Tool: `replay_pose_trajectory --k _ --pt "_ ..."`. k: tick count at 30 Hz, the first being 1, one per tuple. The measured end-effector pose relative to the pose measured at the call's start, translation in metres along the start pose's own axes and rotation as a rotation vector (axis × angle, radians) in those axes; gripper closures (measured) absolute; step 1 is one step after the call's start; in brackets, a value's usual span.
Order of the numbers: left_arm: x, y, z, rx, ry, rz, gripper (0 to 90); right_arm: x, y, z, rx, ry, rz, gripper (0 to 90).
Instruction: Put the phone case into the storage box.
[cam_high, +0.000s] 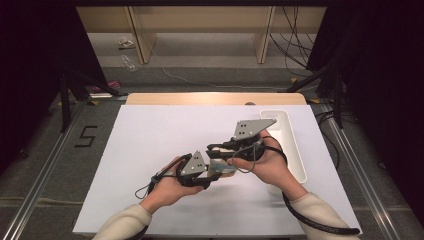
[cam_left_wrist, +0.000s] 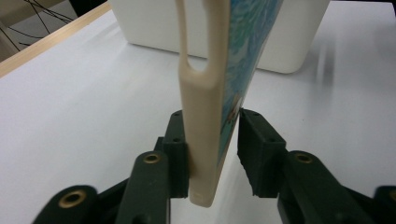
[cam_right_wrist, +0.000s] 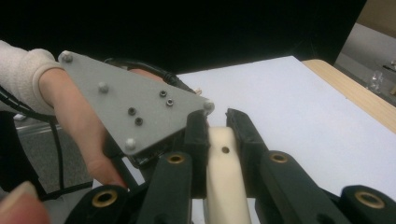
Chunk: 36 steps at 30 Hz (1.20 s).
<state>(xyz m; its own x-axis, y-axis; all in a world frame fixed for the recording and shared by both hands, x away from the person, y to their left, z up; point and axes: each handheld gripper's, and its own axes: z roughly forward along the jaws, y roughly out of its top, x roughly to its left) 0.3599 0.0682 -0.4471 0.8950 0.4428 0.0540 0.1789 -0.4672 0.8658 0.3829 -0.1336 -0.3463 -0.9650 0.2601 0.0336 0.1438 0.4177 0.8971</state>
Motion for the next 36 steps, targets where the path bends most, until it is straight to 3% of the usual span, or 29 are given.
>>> replay_pose_trajectory --k 11,36 --pt "0.0016 0.0003 -0.0033 0.007 0.004 -0.052 78.7 -0.0003 -0.0004 0.0002 -0.011 0.013 0.002 79.4" --pt "0.0028 0.0023 -0.0063 0.018 0.002 -0.065 79.2 -0.0009 -0.0007 0.0007 -0.031 0.021 -0.013 77.8"
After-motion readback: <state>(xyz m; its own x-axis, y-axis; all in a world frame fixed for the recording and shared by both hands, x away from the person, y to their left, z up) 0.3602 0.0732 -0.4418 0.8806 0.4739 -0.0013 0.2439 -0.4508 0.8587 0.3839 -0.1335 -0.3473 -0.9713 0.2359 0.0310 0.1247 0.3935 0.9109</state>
